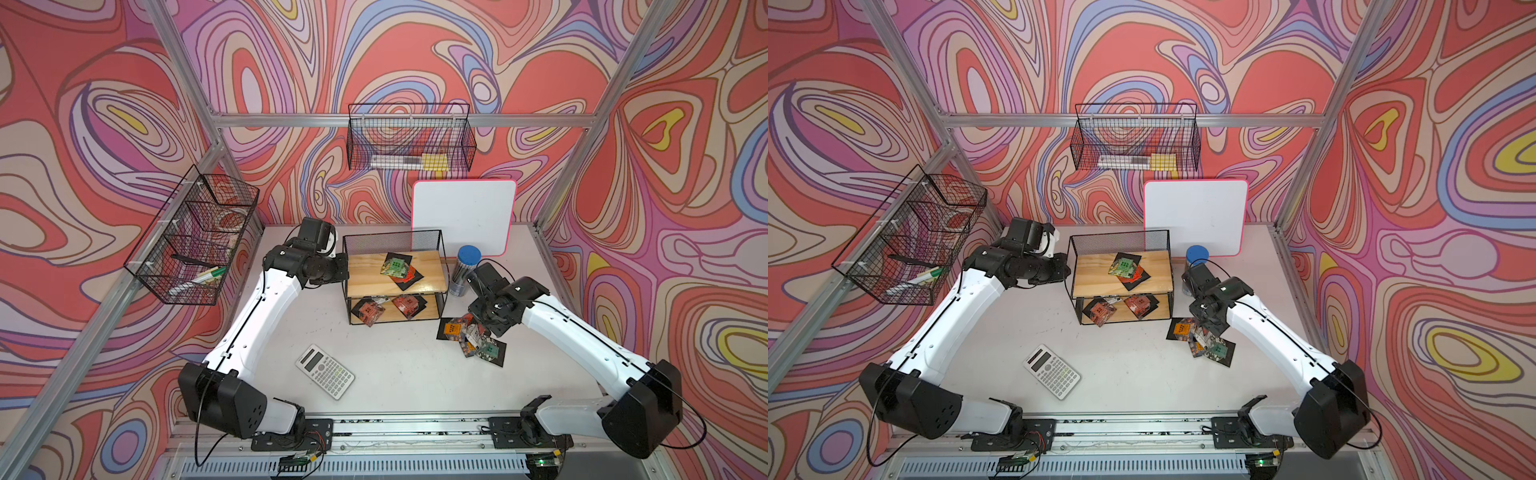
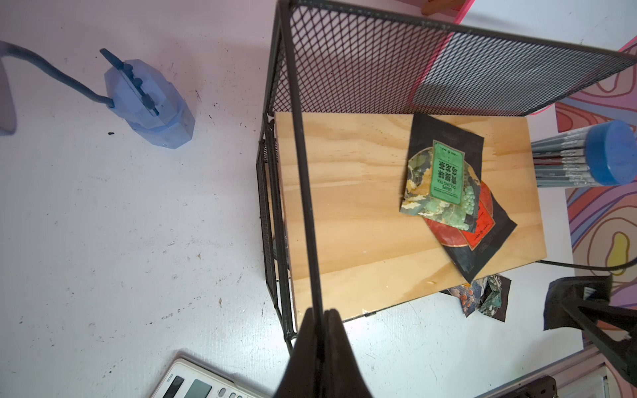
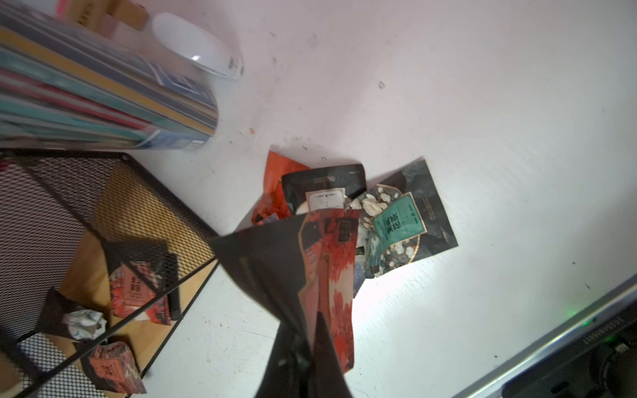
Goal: Remove the tea bags from the shelf
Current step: Place the tea bag at the center of the board.
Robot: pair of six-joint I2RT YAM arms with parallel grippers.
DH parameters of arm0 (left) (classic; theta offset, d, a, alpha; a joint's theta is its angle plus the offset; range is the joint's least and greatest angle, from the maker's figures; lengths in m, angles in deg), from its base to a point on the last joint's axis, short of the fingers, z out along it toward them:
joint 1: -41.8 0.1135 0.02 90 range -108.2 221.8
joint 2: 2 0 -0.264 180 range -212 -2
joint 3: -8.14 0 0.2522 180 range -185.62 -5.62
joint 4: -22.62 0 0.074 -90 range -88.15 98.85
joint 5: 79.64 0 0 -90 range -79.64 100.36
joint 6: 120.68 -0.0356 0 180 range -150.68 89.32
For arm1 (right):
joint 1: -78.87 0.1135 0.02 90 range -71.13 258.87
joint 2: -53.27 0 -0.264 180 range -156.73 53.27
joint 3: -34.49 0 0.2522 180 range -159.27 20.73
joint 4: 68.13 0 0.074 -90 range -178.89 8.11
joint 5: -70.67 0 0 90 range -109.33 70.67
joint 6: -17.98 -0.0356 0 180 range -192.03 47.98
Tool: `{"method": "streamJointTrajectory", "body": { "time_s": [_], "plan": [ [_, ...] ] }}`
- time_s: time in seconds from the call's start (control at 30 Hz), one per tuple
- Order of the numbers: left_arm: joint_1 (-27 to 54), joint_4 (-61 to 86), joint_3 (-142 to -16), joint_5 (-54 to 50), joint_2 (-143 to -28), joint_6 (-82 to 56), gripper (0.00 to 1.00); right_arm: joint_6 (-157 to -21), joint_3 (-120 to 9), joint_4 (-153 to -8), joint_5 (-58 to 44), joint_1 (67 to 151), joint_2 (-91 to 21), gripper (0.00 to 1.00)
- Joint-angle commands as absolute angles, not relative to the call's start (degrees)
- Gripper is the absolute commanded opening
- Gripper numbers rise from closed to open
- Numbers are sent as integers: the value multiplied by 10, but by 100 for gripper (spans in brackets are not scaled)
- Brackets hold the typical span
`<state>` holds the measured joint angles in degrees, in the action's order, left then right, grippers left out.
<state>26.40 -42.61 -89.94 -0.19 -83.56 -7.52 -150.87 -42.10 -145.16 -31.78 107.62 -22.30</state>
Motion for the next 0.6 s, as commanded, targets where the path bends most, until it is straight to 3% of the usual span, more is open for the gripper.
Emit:
{"method": "streamJointTrajectory", "body": {
  "time_s": [0.0,0.57],
  "plan": [
    [264,-436,-902,-2,-822,-75,0,-1556,-391,-1432,-274,1072,-218,0],
    [264,-434,-904,-2,-826,-73,0,-1610,-299,-1319,-215,1071,-260,2]
  ]
}}
